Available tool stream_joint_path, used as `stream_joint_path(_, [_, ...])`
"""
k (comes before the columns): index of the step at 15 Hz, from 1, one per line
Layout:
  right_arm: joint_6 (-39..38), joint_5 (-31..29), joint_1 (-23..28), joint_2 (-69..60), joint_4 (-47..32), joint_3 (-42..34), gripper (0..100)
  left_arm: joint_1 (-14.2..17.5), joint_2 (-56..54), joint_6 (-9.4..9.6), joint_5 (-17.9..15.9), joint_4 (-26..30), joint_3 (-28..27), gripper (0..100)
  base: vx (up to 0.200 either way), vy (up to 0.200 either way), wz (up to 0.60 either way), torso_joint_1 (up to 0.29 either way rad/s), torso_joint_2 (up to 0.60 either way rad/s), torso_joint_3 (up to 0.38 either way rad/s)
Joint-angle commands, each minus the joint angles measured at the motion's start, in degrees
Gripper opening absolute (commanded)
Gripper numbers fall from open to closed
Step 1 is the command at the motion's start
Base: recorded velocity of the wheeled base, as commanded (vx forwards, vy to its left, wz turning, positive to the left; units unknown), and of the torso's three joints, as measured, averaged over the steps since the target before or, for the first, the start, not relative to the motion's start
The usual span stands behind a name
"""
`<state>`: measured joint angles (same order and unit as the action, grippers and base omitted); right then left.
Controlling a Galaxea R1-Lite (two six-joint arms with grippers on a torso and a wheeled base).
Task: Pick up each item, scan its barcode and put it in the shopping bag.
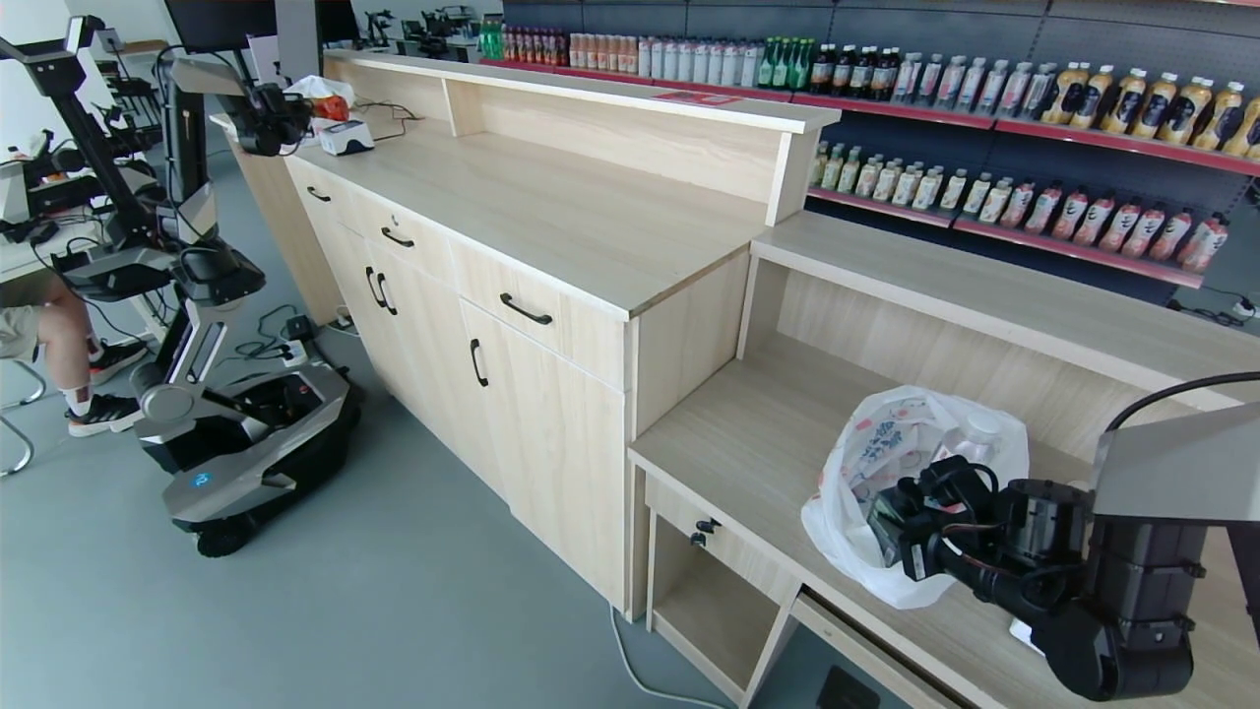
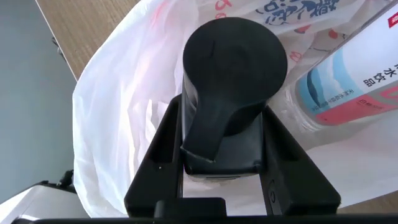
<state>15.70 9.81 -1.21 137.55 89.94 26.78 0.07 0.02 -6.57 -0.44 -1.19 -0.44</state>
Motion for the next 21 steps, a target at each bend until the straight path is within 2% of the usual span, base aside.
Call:
stream_joint_path(1, [-0.1, 0.0, 0.1, 0.9, 0.1, 0.0, 0, 0.0, 0.0, -0.02, 0.0, 0.0, 0.0, 100, 0.0, 0.0, 0.0, 0.0, 0.0, 0.0])
stream_joint_path(8, [0.0, 0.0, 0.3, 1.4, 0.1, 0.1, 0, 0.0, 0.0, -0.02, 0.0, 0.0, 0.0, 100, 0.0, 0.0, 0.0, 0.0, 0.0, 0.0])
stream_joint_path(9, [0.0, 0.0, 0.3, 1.4, 0.1, 0.1, 100, 0.0, 0.0, -0.02, 0.0, 0.0, 0.0, 100, 0.0, 0.0, 0.0, 0.0, 0.0, 0.0])
stream_joint_path(12, [-0.6, 0.0, 0.3, 0.2, 0.1, 0.1, 100, 0.0, 0.0, -0.02, 0.0, 0.0, 0.0, 100, 0.0, 0.0, 0.0, 0.0, 0.0, 0.0])
stream_joint_path(16, [-1.9, -0.1, 0.7, -9.4, -0.4, -0.2, 100, 0.0, 0.0, -0.02, 0.0, -0.1, 0.0, 100, 0.0, 0.0, 0.0, 0.0, 0.0, 0.0])
stream_joint_path(18, [-0.8, -0.2, 1.6, -16.4, -4.8, -1.2, 100, 0.0, 0.0, -0.02, 0.0, 0.0, 0.0, 100, 0.0, 0.0, 0.0, 0.0, 0.0, 0.0])
stream_joint_path(21, [0.6, -0.2, 5.6, -28.8, -17.6, -1.6, 100, 0.0, 0.0, -0.02, 0.0, 0.0, 0.0, 100, 0.0, 0.0, 0.0, 0.0, 0.0, 0.0])
